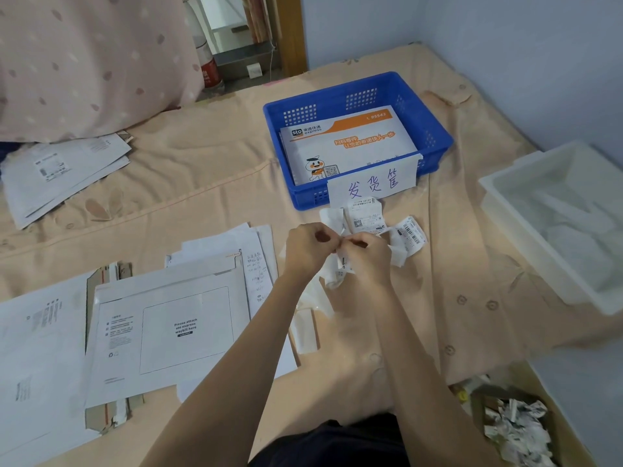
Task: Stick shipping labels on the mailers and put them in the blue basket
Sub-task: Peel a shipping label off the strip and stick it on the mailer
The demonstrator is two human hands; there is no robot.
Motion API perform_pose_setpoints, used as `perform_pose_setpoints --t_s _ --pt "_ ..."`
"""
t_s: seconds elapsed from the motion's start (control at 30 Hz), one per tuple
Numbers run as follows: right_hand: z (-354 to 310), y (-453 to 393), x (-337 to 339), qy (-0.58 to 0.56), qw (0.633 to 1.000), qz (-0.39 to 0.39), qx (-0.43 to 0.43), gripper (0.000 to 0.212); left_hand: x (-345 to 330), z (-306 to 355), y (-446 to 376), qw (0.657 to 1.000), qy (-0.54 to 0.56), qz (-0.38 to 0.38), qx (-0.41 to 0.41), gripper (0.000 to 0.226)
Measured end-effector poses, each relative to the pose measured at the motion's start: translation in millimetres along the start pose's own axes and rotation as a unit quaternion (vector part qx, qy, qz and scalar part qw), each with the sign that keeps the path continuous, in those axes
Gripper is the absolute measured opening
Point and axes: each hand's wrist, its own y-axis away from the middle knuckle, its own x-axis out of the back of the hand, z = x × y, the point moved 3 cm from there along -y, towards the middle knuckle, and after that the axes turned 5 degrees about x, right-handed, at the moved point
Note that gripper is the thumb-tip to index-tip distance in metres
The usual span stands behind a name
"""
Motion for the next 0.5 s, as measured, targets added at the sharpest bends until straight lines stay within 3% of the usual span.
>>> perform_pose_setpoints --t_s 0.17,0.3,0.5 --pt "-2 1 -2 -0.035 0.999 0.004 -0.022 0.005 -6 -6 3 0.994 0.078 -0.006 0.076 0.009" --pt "2 1 -4 -0.091 0.995 0.002 -0.05 0.01 -5 -11 1 0.995 0.061 -0.007 0.082 0.011" --pt "-2 3 -1 0.006 0.999 0.023 0.039 0.006 -6 -8 3 0.998 0.018 -0.004 0.057 0.012"
